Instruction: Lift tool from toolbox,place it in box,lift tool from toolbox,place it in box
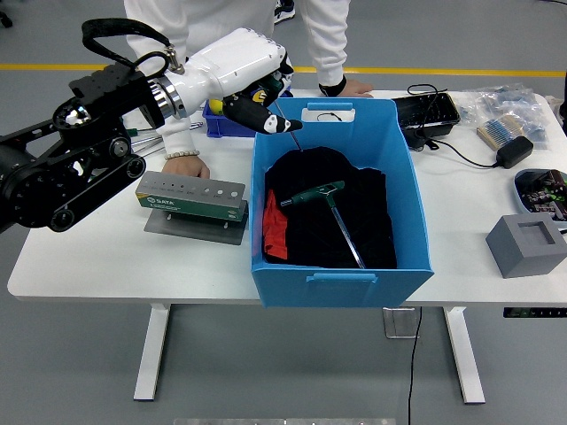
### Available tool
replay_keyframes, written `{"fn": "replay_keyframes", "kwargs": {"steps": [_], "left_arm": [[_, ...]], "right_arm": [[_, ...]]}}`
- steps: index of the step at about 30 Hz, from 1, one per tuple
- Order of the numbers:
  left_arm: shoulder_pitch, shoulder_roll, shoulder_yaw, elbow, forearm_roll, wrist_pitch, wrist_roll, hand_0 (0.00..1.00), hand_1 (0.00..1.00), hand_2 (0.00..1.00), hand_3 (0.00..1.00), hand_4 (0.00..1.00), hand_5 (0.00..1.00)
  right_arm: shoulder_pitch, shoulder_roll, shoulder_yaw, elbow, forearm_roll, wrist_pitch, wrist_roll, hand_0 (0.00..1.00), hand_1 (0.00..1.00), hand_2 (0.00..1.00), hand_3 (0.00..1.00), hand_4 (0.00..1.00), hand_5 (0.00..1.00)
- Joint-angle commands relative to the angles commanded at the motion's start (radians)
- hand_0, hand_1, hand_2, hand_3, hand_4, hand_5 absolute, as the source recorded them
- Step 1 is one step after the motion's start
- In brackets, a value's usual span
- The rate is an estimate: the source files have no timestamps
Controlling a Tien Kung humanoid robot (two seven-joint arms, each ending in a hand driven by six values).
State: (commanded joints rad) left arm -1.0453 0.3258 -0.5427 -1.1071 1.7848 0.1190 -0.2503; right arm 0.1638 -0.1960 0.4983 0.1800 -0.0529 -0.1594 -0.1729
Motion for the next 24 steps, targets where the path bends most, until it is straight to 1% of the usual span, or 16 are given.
{"fn": "replay_keyframes", "kwargs": {"steps": [2,3,5,6,8,9,11,12,15,17,18,21,23,24], "left_arm": [[0.008,-0.031,0.001,0.021,-0.009,-0.001,-0.002,0.150,0.002,0.012,0.014,0.795,0.433],[0.011,-0.038,0.001,0.028,-0.010,-0.002,-0.002,0.150,0.002,0.012,0.014,0.795,0.433],[0.019,-0.064,0.004,0.057,-0.023,-0.002,-0.002,0.150,0.002,0.012,0.014,0.795,0.433],[0.018,-0.076,0.014,0.076,-0.033,-0.004,-0.001,0.176,0.008,0.060,0.060,0.782,0.431],[0.012,-0.103,0.046,0.120,-0.055,-0.009,-0.003,0.176,0.008,0.060,0.060,0.782,0.431],[0.010,-0.111,0.056,0.135,-0.064,-0.009,-0.004,0.176,0.008,0.060,0.060,0.782,0.431],[0.005,-0.135,0.085,0.169,-0.101,-0.003,-0.009,0.176,0.008,0.060,0.060,0.782,0.431],[0.004,-0.146,0.096,0.181,-0.121,-0.001,-0.012,0.237,0.113,0.157,0.188,0.781,0.456],[0.000,-0.177,0.124,0.207,-0.169,0.004,-0.018,0.237,0.113,0.157,0.188,0.781,0.456],[-0.002,-0.195,0.135,0.220,-0.185,0.000,-0.016,0.237,0.113,0.157,0.188,0.781,0.456],[-0.004,-0.206,0.141,0.228,-0.191,-0.014,-0.012,0.405,0.306,0.411,0.388,0.818,0.492],[-0.012,-0.228,0.156,0.247,-0.215,-0.064,-0.001,0.405,0.306,0.411,0.388,0.818,0.492],[-0.018,-0.240,0.165,0.258,-0.219,-0.103,0.017,0.405,0.306,0.411,0.388,0.818,0.492],[-0.019,-0.243,0.167,0.261,-0.219,-0.119,0.026,0.628,0.599,0.723,0.614,0.924,0.606]], "right_arm": [[0.001,0.000,-0.003,0.000,0.003,0.000,0.001,0.690,0.687,0.754,0.577,0.809,0.683],[0.002,0.000,-0.003,0.000,0.003,0.000,0.001,0.690,0.687,0.754,0.577,0.809,0.683],[0.003,0.000,-0.002,0.000,0.001,0.000,0.001,0.690,0.687,0.754,0.577,0.809,0.683],[0.003,0.000,-0.004,0.000,0.003,0.000,0.001,0.690,0.688,0.753,0.577,0.809,0.683],[0.001,0.000,-0.011,0.000,0.008,0.000,0.001,0.690,0.688,0.753,0.577,0.809,0.683],[0.001,-0.001,-0.013,0.000,0.008,0.000,0.001,0.690,0.688,0.753,0.577,0.809,0.683],[0.000,-0.001,-0.017,0.000,0.008,0.000,0.001,0.690,0.688,0.753,0.577,0.809,0.683],[0.000,-0.001,-0.019,0.000,0.010,0.000,0.001,0.691,0.688,0.754,0.577,0.808,0.683],[-0.001,-0.002,-0.025,0.000,0.010,0.001,0.000,0.691,0.688,0.754,0.577,0.808,0.683],[-0.001,-0.002,-0.025,0.000,0.007,0.001,-0.001,0.691,0.688,0.754,0.577,0.808,0.683],[0.000,-0.003,-0.025,0.000,0.006,0.002,-0.001,0.691,0.688,0.754,0.577,0.808,0.684],[0.003,-0.005,-0.026,0.000,0.004,0.003,-0.001,0.691,0.688,0.754,0.577,0.808,0.684],[0.005,-0.005,-0.024,0.000,0.004,0.002,0.000,0.691,0.688,0.754,0.577,0.808,0.684],[0.005,-0.006,-0.023,0.000,0.003,0.002,0.000,0.690,0.688,0.754,0.577,0.808,0.685]]}}
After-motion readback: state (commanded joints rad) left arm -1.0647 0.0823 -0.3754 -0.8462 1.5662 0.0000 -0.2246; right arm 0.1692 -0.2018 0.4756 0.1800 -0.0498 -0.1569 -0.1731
